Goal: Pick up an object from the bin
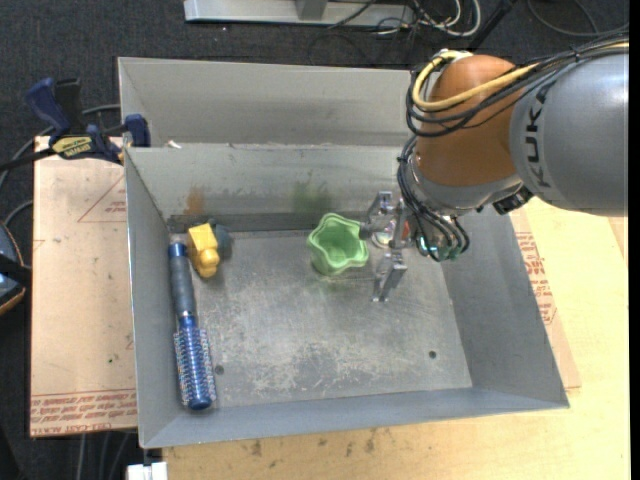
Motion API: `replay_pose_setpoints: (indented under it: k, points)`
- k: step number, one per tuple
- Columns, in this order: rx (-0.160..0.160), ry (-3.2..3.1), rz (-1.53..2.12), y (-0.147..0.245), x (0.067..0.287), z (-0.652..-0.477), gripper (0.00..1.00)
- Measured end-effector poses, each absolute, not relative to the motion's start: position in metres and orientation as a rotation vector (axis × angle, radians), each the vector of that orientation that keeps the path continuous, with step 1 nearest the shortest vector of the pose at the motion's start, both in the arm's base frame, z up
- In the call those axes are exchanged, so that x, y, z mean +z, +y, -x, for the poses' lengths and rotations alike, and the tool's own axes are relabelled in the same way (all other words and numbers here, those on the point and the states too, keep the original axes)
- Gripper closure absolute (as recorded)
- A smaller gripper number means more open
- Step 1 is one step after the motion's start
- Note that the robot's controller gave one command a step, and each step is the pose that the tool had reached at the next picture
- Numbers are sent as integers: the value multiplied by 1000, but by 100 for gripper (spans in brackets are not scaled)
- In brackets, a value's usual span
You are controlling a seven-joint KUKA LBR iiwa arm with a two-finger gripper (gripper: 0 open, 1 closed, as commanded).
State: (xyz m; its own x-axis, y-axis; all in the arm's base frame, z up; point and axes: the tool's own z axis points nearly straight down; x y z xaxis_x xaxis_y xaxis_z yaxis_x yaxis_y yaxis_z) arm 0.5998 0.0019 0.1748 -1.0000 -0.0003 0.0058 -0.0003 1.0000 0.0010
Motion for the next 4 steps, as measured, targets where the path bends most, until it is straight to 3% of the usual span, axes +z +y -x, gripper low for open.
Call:
replay_pose_setpoints:
  k: [1,2,3,4]
  points:
    - [-3,-3117,435,37,86,-632,0]
    - [-2,-3135,-265,51,101,-640,0]
    - [-5,-3141,-59,95,100,-610,0]
    - [27,-3130,-314,209,76,-634,0]
